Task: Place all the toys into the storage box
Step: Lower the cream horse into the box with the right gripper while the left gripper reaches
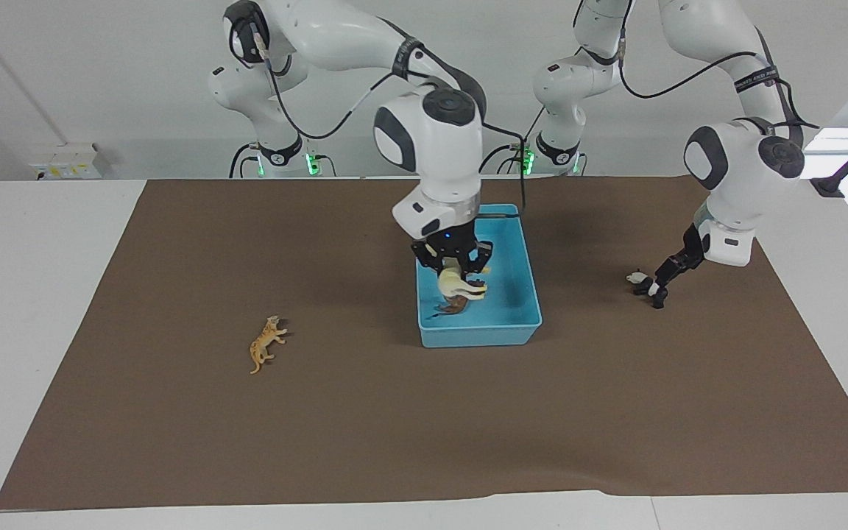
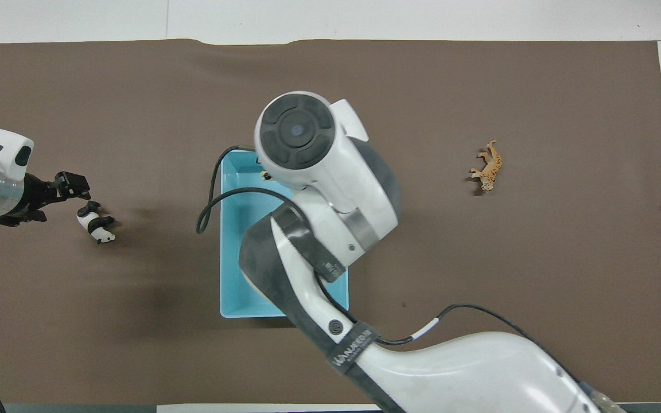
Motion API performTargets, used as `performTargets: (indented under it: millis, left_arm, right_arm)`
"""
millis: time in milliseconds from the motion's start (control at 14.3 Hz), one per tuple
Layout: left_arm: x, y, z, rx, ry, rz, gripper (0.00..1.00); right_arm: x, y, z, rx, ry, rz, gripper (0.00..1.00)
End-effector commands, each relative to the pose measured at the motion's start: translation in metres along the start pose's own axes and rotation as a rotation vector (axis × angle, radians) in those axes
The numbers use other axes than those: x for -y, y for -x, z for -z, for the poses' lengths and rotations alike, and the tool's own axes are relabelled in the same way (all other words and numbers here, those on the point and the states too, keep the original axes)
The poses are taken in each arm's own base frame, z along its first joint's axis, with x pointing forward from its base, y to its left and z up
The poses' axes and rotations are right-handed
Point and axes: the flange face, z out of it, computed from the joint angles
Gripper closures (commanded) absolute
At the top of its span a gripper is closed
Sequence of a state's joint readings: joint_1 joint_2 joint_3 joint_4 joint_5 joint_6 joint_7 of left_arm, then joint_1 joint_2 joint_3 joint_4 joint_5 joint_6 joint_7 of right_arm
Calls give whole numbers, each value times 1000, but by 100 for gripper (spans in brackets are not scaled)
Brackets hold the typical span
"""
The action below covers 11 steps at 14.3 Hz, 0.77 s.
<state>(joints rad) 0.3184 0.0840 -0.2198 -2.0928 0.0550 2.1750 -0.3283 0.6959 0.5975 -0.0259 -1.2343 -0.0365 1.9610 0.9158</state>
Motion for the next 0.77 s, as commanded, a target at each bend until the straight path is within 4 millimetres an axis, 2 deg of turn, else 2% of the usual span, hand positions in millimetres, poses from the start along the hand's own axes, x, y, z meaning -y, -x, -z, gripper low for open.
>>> performTargets:
  millis: [0,70,140,209,279,419,488,628,698]
  left_arm:
    - [14,-4,-12,-60,4,28,0]
    - [16,-2,-19,-68,9,66,0]
    - [16,0,-25,-84,18,108,0]
    - [16,-1,-28,-108,30,136,0]
    - [16,-2,-34,-125,42,160,0]
    - [18,-5,-43,-136,53,181,0]
    - [23,-7,-44,-136,54,196,0]
    - [20,-12,-55,-161,79,245,0]
    - [17,-12,-61,-156,82,256,0]
  right_arm:
    - [32,16,-60,-27,12,28,100]
    - [35,25,-68,-21,15,29,100]
    - [33,27,-69,-12,29,14,44]
    - [32,30,-69,-1,47,5,0]
    - [30,30,-67,12,77,-22,0]
    - [22,16,-47,18,84,-86,0]
    - [3,-4,-30,39,86,-133,0]
    - [-45,-49,43,16,30,-218,0]
    - [-71,-70,62,6,24,-247,0]
